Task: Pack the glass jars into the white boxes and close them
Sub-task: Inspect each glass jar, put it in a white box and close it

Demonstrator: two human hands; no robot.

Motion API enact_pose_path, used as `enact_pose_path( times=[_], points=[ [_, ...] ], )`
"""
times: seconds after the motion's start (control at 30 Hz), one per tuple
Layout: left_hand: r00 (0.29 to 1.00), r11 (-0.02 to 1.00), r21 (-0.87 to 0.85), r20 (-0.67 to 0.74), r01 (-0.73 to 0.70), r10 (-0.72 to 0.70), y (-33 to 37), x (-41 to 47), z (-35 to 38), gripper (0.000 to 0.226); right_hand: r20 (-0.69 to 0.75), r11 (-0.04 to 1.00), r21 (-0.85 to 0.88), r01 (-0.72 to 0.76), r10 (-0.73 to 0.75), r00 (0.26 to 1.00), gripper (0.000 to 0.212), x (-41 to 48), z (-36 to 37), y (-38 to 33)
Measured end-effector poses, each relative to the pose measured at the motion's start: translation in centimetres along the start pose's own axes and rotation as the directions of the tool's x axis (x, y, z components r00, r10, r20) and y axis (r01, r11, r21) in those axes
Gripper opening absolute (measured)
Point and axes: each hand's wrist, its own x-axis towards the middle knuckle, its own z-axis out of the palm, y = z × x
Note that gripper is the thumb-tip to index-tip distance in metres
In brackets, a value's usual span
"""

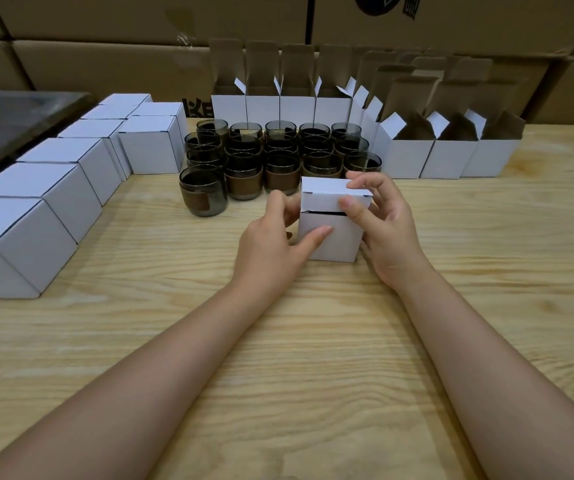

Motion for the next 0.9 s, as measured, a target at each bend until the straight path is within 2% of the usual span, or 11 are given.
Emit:
enact_pose_path(
  times=[0.2,0.3,0.43,0.6,0.67,0.73,0.8,0.87,0.9],
  points=[
    [1.0,1.0,-0.011,-0.014,0.011,-0.011,-0.1,0.0,0.1,0.044,0.042,0.999,-0.038,0.007,-0.005,0.999,0.019,0.0,-0.4,0.1],
    [0.999,0.999,0.015,0.007,-0.034,0.033,0.2,-0.2,-0.2,0.054,0.06,1.0,-0.027,-0.005,0.007,0.998,0.018,0.0,-0.5,0.2],
    [0.997,0.996,0.038,-0.015,-0.077,0.077,0.2,-0.3,-0.1,0.031,0.048,1.0,-0.008,-0.024,0.024,0.999,0.012,-0.1,-0.5,0.3],
    [0.998,0.997,0.032,-0.01,-0.068,0.068,-0.2,-0.1,-0.2,0.03,0.068,0.989,0.096,-0.109,0.103,0.992,0.025,-0.1,-0.8,0.2],
    [0.998,0.998,-0.001,-0.027,-0.058,0.058,-0.1,0.0,-0.2,0.027,0.082,0.986,0.116,-0.123,0.114,0.99,0.028,-0.1,-1.0,0.2],
    [0.996,0.996,-0.051,-0.054,-0.073,0.071,0.0,0.0,-0.2,0.032,0.086,0.982,0.134,-0.132,0.121,0.989,0.029,0.0,-1.2,0.3],
    [0.985,0.987,-0.032,-0.066,-0.16,0.157,0.0,0.1,-0.4,0.033,0.09,0.98,0.143,-0.141,0.129,0.988,0.027,0.1,-1.4,0.5],
    [0.946,0.94,0.14,-0.044,-0.312,0.321,0.1,0.0,-0.6,0.031,0.08,0.978,0.149,-0.146,0.135,0.988,0.031,0.2,-1.5,0.7],
    [0.907,0.878,0.257,-0.019,-0.403,0.421,0.2,-0.2,-0.5,0.031,0.073,0.976,0.163,-0.147,0.136,0.988,0.036,0.3,-1.5,0.8]
  ],
)
